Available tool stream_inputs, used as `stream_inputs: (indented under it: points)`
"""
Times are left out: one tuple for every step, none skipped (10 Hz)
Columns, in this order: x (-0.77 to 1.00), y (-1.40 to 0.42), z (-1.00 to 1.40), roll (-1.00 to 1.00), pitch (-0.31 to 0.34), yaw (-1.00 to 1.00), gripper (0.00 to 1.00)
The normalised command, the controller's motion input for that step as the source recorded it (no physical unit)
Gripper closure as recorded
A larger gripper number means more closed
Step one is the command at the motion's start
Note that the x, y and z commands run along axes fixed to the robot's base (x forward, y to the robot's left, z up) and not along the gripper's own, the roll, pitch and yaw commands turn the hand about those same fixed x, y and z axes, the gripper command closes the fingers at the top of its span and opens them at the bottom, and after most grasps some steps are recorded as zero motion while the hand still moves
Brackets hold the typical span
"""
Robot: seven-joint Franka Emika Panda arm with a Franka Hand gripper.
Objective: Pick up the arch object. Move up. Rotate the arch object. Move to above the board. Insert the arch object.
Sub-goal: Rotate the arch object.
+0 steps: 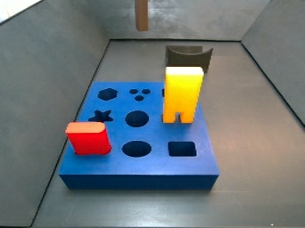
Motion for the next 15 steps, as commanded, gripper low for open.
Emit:
stream_inputs:
  points:
    - [-0.12,-1.0,0.28,0.13,0.065,0.03,1.0]
    - [-0.11,-0.94,0.24,0.13,0.063,0.02,1.0]
    - [-0.08,-0.72,0.18,0.12,0.064,0.02,1.0]
    - [-0.05,-0.43,0.11,0.11,0.063,0.02,1.0]
    - [-0.03,-0.2,0.07,0.1,0.055,0.03,1.0]
    - [0.0,0.0,0.0,0.17,0.087,-0.32,1.0]
    - [0.0,0.0,0.0,0.16,0.083,-0.3,1.0]
    - [0.01,0.0,0.0,0.11,0.069,-0.21,1.0]
    - [0.0,-0.04,0.0,0.03,0.055,-0.67,1.0]
    - [0.0,-0.04,0.0,0.01,0.05,-0.56,1.0]
    - [0.0,-0.02,0.01,0.01,0.049,-0.39,1.0]
    - [0.0,-0.01,0.01,0.01,0.047,-0.26,1.0]
    - [0.0,0.0,0.0,0.01,0.046,-0.37,1.0]
    - [0.0,0.0,0.0,0.01,0.045,-0.3,1.0]
    - [0.0,0.0,-1.0,0.01,0.044,-0.19,1.0]
